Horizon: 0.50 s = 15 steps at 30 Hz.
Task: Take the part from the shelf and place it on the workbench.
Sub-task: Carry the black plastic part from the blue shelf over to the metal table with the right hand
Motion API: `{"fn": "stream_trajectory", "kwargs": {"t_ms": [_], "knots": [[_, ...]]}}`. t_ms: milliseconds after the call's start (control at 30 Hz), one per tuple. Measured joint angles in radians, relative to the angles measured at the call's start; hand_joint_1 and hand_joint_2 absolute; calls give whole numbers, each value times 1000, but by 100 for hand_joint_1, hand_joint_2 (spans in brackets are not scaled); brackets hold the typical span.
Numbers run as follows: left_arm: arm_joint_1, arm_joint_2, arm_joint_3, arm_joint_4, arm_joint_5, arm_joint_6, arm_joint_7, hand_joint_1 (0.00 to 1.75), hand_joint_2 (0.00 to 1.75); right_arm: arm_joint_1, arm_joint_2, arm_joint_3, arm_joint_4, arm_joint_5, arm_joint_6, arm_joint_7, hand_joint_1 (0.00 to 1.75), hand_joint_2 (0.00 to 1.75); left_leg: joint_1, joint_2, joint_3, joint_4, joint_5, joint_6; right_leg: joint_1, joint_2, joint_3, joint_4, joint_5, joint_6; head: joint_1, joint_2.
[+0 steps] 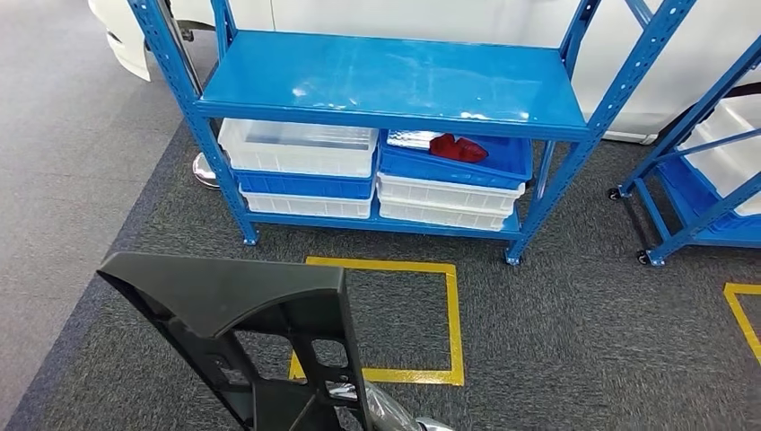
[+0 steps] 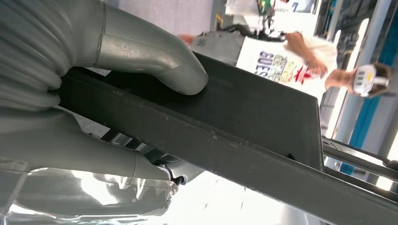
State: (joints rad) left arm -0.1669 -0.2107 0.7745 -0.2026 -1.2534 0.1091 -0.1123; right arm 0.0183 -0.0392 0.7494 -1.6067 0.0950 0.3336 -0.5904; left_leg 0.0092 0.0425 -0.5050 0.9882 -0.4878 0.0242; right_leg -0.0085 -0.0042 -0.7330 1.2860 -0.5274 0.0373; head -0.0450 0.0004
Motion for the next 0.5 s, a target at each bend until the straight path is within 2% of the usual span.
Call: {"fn": "stream_trajectory", "kwargs": {"t_ms": [33, 100, 133, 167, 200, 233, 267, 300, 367, 433, 467, 500], "knots": [[0, 0, -1, 0, 0, 0, 0, 0, 175, 0, 0, -1, 0, 0, 1, 1, 168, 175, 0, 7, 0, 1, 0, -1, 0, -6, 39, -60, 29, -3, 0, 0], [0, -1, -3, 0, -1, 0, 0, 0, 175, -2, 0, -2, 0, -2, 7, 1, 168, 175, -2, 20, 0, 3, -1, -7, 9, -44, 121, -203, 76, -17, 0, 0], [-1, -1, -3, 0, -1, 0, 0, 0, 175, -4, -1, -3, 1, -3, 12, 0, 168, 175, -4, 27, -1, 4, -1, -12, 16, -60, 144, -249, 86, -26, 0, 0], [-1, -1, -3, 0, -1, 0, 0, 0, 175, -6, -2, -3, 1, -4, 15, 0, 168, 175, -6, 34, -3, 5, -2, -17, 22, -71, 151, -270, 85, -34, 0, 0], [-1, -2, -3, 0, -1, 0, -1, 0, 175, -7, -3, -4, 1, -5, 17, 0, 168, 175, -8, 43, -5, 5, -1, -22, 26, -67, 149, -273, 84, -41, 0, 0], [-3, -2, -4, 0, -1, 0, -1, 0, 175, -7, -3, -5, 1, -6, 18, 0, 168, 175, -9, 52, -4, 4, -3, -27, 24, -57, 149, -277, 85, -47, 0, 0], [-4, -2, -4, 0, -1, 1, -2, 0, 175, -7, -4, -5, 1, -6, 19, -1, 168, 175, -9, 48, -4, 9, -10, -31, 21, -47, 150, -283, 88, -53, 0, 0], [-5, -2, -4, 0, -1, 1, -4, 0, 175, -8, -4, -6, 1, -6, 20, -1, 168, 175, -7, 34, -10, 27, -26, -35, 17, -37, 153, -289, 91, -60, 0, 0], [-5, -1, -4, 0, 0, 2, -7, 0, 175, -10, -4, -7, 0, -7, 24, -1, 168, 175, -3, -10, -53, 127, -84, -41, 13, -17, 156, -298, 97, -70, 0, 0], [-1, -1, -4, 0, 2, 2, -7, 0, 175, -11, -4, -7, 1, -7, 30, -2, 168, 175, -1, -29, -117, 261, -135, -46, 14, 7, 153, -296, 99, -73, 0, 0], [2, -1, -4, 0, 2, 3, -8, 0, 175, -11, -4, -7, 2, -7, 32, -2, 168, 175, -1, -32, -135, 295, -136, -47, 14, 20, 152, -293, 100, -74, 0, 0], [4, -1, -4, 0, 2, 3, -8, 0, 175, -11, -4, -7, 3, -7, 34, -2, 168, 175, 0, -33, -134, 289, -117, -47, 14, 34, 152, -290, 100, -74, 0, 0]]}}
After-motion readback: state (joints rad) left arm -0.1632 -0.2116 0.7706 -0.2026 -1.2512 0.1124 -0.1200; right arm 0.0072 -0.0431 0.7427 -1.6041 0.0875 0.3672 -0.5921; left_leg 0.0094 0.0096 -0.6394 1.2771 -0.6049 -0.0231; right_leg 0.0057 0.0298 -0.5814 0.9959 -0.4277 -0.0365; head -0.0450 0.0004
